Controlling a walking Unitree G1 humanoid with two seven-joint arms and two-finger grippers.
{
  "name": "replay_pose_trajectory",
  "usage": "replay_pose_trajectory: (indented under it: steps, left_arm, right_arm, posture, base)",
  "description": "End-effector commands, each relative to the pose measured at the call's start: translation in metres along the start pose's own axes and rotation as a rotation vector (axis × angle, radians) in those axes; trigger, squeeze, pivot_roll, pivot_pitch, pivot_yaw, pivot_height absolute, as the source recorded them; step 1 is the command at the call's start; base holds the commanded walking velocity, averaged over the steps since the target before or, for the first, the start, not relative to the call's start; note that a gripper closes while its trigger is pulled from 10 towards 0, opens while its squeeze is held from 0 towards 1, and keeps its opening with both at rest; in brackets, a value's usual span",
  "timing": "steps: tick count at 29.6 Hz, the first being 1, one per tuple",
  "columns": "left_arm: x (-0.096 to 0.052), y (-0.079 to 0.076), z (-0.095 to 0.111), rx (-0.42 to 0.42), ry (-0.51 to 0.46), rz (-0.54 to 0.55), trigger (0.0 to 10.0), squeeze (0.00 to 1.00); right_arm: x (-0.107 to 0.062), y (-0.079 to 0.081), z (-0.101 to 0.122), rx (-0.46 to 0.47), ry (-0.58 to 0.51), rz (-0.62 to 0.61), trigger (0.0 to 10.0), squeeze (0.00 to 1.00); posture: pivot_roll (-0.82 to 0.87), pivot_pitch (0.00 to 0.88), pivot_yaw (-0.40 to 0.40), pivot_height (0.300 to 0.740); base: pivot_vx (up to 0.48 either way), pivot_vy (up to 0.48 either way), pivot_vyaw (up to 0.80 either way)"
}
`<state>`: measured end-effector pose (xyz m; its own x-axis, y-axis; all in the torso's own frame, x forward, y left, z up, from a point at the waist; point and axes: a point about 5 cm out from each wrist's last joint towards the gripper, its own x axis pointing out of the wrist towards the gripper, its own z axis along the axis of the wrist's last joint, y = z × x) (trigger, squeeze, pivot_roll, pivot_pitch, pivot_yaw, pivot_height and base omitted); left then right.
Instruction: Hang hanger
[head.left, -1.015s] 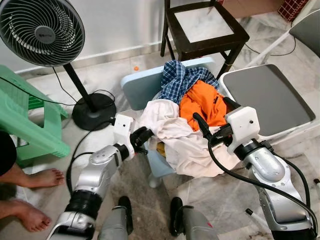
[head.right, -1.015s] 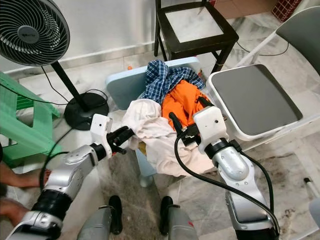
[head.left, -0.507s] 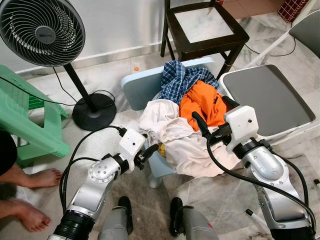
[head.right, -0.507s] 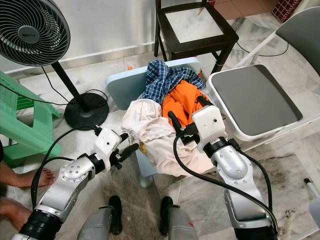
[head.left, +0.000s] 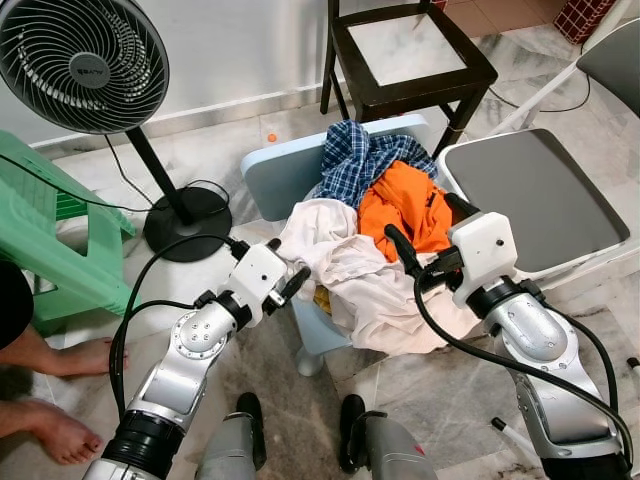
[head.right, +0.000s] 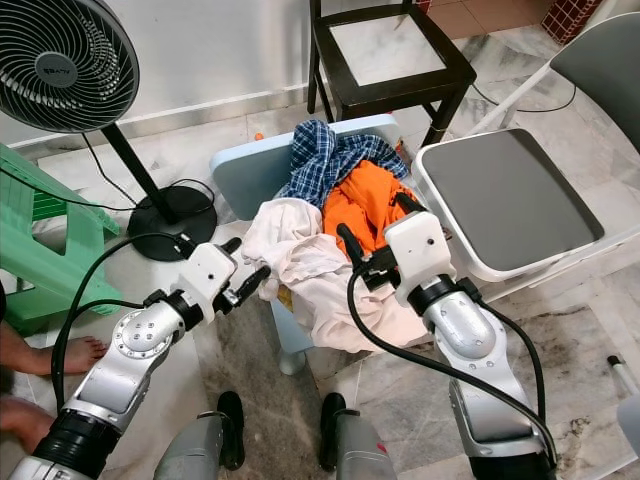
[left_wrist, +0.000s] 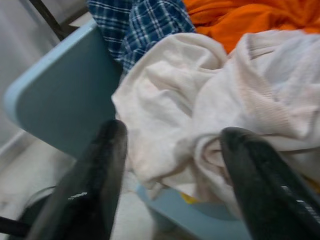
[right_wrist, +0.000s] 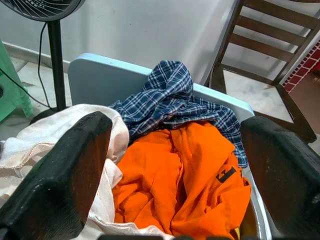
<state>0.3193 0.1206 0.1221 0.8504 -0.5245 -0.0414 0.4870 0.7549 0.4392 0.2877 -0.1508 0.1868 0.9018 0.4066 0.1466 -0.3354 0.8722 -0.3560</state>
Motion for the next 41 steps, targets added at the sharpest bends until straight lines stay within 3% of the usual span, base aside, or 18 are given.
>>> replay_pose_trajectory:
  steps: [1,9,15,23,27,33,41]
  left_arm:
    - [0.001,-0.003,-0.004,0.028,0.008,-0.004,10.0,0.0]
    - [0.02,-0.01,0.007,0.046,-0.035,-0.018,10.0,0.0]
    - [0.028,-0.025,0.017,0.07,-0.09,-0.111,10.0,0.0]
    - [0.016,-0.032,0.017,0.094,-0.167,-0.026,10.0,0.0]
    - [0.009,-0.039,0.015,0.085,-0.188,-0.06,10.0,0.0]
    - [-0.001,-0.049,-0.006,0.088,-0.104,-0.124,10.0,0.0]
    - [-0.001,-0.04,-0.021,0.09,-0.036,-0.109,9.7,0.0]
  right_arm:
    - [-0.003,0.003,-0.004,0.005,0.015,0.004,10.0,0.75]
    - [-0.002,0.001,-0.003,-0.001,0.012,-0.001,10.0,0.76]
    - [-0.004,0.0,-0.002,-0.005,0.013,-0.009,10.0,0.75]
    - [-0.005,0.0,-0.003,-0.006,0.015,-0.015,10.0,0.75]
    - [-0.003,0.0,-0.002,-0.006,0.012,-0.014,10.0,0.75]
    - [0.0,0.0,-0.002,-0.007,0.006,-0.005,10.0,0.75]
    - [0.0,0.001,-0.002,-0.008,0.006,-0.003,10.0,0.75]
  posture:
    - [0.04,0.356,-0.069,0.74]
    - [0.03,0.354,-0.067,0.74]
    - [0.01,0.354,-0.062,0.74]
    - [0.02,0.352,-0.062,0.74]
    - [0.02,0.351,-0.065,0.74]
    - [0.03,0.347,-0.071,0.74]
    - [0.03,0.345,-0.07,0.74]
  base:
    - [0.0,0.0,0.0]
    - [0.0,0.0,0.0]
    - [0.0,0.0,0.0]
    - [0.0,0.0,0.0]
    - [0.0,0.0,0.0]
    - [0.0,0.0,0.0]
    - [0.0,0.0,0.0]
